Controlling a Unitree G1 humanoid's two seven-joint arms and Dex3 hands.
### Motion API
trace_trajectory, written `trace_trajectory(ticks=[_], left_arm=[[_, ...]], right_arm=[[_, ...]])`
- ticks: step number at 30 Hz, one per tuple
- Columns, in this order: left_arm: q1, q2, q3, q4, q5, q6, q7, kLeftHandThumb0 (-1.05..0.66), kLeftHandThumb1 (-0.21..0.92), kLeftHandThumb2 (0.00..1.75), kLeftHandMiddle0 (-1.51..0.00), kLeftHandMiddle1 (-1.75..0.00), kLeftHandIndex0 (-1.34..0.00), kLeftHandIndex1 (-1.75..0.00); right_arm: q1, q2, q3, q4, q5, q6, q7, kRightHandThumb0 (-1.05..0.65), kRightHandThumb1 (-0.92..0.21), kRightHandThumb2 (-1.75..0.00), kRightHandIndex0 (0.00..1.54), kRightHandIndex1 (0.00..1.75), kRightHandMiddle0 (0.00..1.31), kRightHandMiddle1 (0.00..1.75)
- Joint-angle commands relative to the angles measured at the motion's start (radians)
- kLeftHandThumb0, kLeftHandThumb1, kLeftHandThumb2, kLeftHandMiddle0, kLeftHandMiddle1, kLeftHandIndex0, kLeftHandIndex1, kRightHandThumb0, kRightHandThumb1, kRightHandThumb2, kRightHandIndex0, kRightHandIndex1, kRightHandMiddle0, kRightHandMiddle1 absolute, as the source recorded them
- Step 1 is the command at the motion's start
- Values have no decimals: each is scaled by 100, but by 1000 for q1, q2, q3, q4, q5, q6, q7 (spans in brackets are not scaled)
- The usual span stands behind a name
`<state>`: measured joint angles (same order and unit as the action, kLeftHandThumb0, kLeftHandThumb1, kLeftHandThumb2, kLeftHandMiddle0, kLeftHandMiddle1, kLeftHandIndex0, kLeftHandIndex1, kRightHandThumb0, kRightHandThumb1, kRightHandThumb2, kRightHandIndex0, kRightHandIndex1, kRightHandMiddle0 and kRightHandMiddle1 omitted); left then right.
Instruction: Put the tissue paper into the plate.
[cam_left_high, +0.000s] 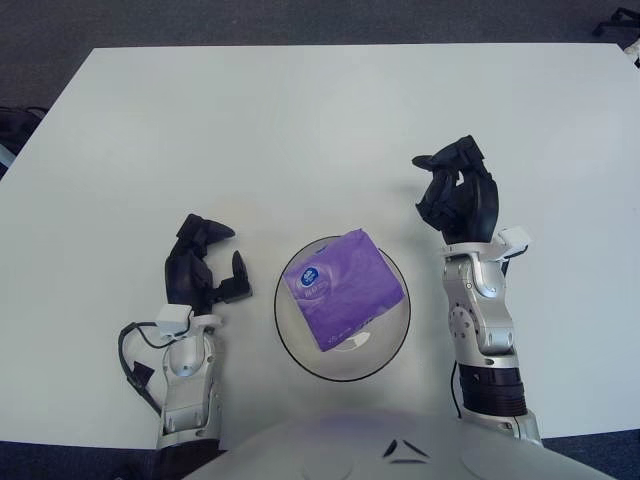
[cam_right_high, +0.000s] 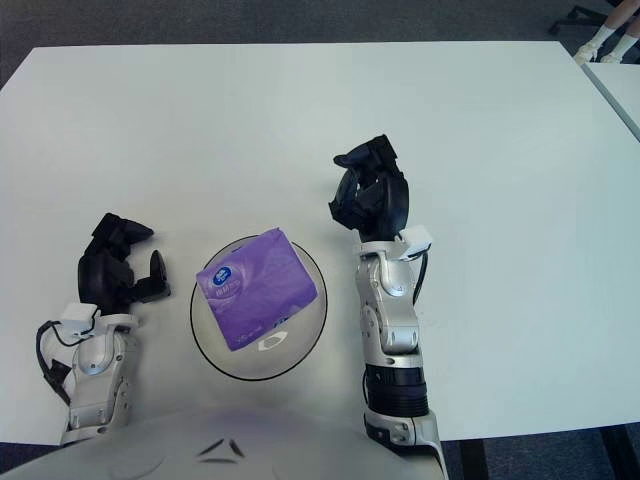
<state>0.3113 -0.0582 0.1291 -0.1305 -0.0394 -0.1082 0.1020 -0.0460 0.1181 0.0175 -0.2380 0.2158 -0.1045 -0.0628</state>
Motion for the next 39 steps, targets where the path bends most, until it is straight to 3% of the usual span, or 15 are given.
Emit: trace_trajectory(ticks=[1, 10, 25, 33, 39], left_arm=[[37, -6, -3, 53, -10, 43, -10, -1, 7, 162, -79, -175, -57, -174], [39, -2, -5, 54, 4, 44, -4, -1, 6, 162, -80, -175, -58, -173], [42, 8, -5, 56, 4, 41, -10, -1, 7, 161, -80, -175, -58, -170], [43, 9, -4, 50, -1, 50, -11, -1, 6, 161, -80, -175, -60, -169], [45, 9, -3, 44, -4, 52, -13, -1, 7, 161, -80, -175, -59, -171]], right_arm=[[29, 57, -12, -8, 10, 36, -48, -41, -56, -101, 70, 152, 42, 175], [60, 55, -21, 5, 12, 73, -112, -41, -57, -100, 70, 151, 41, 175], [108, 52, -26, 36, 44, 129, -128, -41, -55, -103, 70, 156, 43, 175], [121, 40, -36, 55, 84, 128, -97, -42, -53, -106, 71, 160, 45, 175], [129, 31, -34, 86, 48, 98, -101, -42, -52, -107, 71, 161, 45, 175]])
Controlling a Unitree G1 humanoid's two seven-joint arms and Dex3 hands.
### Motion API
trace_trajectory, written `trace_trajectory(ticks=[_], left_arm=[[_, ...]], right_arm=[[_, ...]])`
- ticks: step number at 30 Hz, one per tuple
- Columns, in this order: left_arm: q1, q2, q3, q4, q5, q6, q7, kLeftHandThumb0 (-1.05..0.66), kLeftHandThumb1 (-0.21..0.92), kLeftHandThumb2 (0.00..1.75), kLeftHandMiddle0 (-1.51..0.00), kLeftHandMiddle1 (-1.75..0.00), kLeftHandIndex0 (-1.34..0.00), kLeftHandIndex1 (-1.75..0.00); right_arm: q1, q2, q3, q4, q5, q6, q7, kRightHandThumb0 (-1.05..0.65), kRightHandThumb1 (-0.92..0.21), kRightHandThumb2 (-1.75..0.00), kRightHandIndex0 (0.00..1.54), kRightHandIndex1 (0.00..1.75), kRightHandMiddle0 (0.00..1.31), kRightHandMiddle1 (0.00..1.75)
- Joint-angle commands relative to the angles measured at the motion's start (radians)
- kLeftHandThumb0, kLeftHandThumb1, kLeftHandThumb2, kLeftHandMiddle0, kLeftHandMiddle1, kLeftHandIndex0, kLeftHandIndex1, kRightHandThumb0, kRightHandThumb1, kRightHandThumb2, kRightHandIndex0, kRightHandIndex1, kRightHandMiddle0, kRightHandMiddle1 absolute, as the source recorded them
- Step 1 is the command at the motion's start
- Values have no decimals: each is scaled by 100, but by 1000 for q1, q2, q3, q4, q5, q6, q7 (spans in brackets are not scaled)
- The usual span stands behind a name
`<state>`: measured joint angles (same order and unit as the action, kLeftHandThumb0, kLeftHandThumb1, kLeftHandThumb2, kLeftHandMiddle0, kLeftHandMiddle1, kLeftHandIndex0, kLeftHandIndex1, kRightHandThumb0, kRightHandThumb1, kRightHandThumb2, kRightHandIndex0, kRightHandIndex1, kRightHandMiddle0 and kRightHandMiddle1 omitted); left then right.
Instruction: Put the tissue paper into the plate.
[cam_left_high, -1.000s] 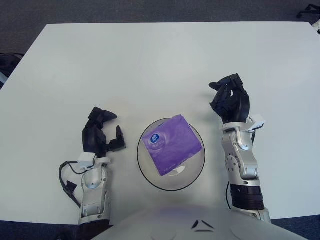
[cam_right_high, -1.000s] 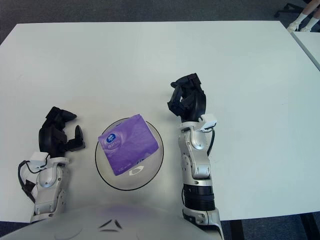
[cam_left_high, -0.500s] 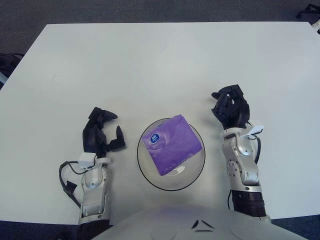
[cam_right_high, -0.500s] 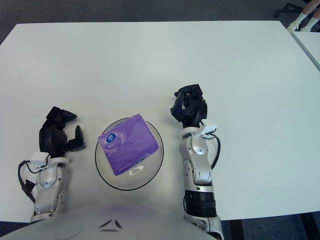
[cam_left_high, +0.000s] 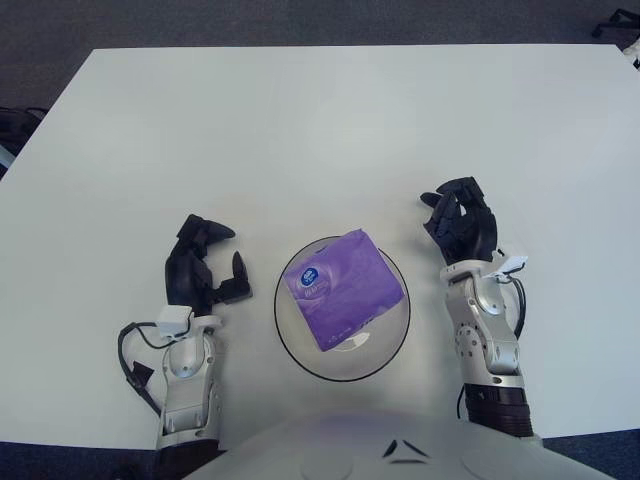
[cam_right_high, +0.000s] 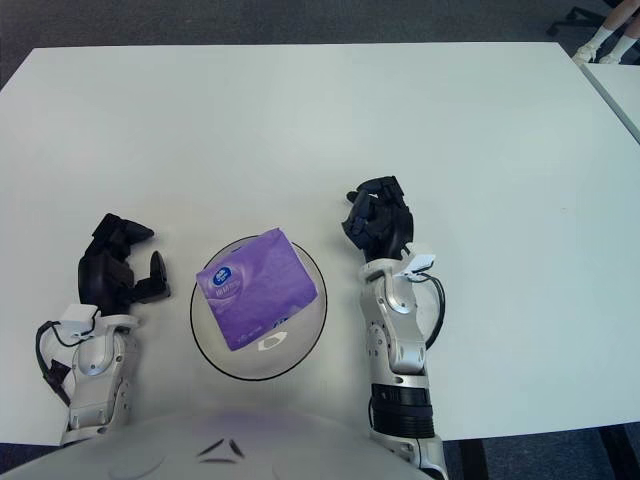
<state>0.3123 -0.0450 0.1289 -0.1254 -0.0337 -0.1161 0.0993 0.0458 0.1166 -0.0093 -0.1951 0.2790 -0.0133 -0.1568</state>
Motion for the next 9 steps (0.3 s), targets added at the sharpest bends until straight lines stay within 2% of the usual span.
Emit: trace_trajectory(ticks=[1, 9], left_arm=[[44, -4, -3, 39, -11, 60, -11, -1, 7, 161, -80, -175, -58, -171], [43, -2, -2, 43, -9, 53, -10, -1, 6, 161, -80, -175, -58, -171]], right_arm=[[39, 32, -7, 53, -19, -5, -5, -42, -52, -107, 71, 161, 45, 175], [47, 35, -11, 154, -24, -89, 29, -41, -53, -105, 69, 159, 44, 175]])
